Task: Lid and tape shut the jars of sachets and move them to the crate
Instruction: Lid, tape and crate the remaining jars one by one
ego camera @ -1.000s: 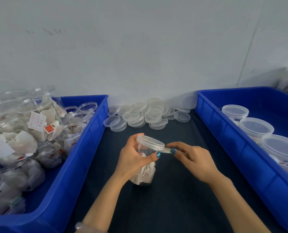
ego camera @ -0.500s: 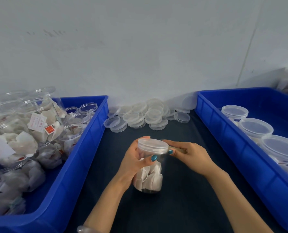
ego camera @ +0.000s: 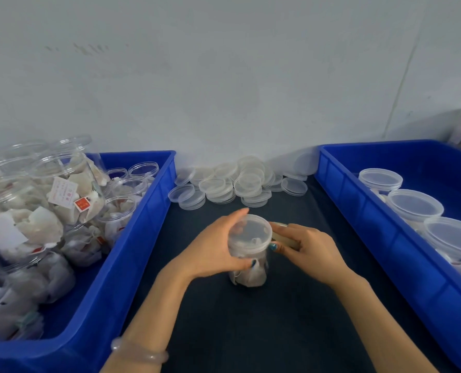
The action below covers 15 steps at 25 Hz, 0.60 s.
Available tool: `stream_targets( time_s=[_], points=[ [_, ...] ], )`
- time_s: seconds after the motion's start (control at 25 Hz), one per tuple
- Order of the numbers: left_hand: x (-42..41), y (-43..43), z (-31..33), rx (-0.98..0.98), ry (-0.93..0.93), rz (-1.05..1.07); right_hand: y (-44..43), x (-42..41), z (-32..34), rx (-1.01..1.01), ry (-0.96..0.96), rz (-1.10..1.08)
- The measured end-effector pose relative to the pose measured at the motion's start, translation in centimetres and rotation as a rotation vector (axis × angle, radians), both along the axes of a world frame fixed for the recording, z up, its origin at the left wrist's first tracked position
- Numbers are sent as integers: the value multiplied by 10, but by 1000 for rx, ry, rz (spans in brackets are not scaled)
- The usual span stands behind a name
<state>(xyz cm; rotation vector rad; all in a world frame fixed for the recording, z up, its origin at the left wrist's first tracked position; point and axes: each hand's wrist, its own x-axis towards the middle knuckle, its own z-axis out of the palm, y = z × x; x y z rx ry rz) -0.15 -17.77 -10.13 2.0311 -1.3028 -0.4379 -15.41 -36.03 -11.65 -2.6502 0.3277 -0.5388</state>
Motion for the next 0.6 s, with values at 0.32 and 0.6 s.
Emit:
stream_targets(
  time_s=[0.32, 0.6],
  points=[
    [-22, -35, 17, 162, -527, 170, 4, -3, -4, -214, -24, 2],
    [-19, -32, 9, 39, -539, 181, 12, 3, -11, -150, -124, -8]
  ],
)
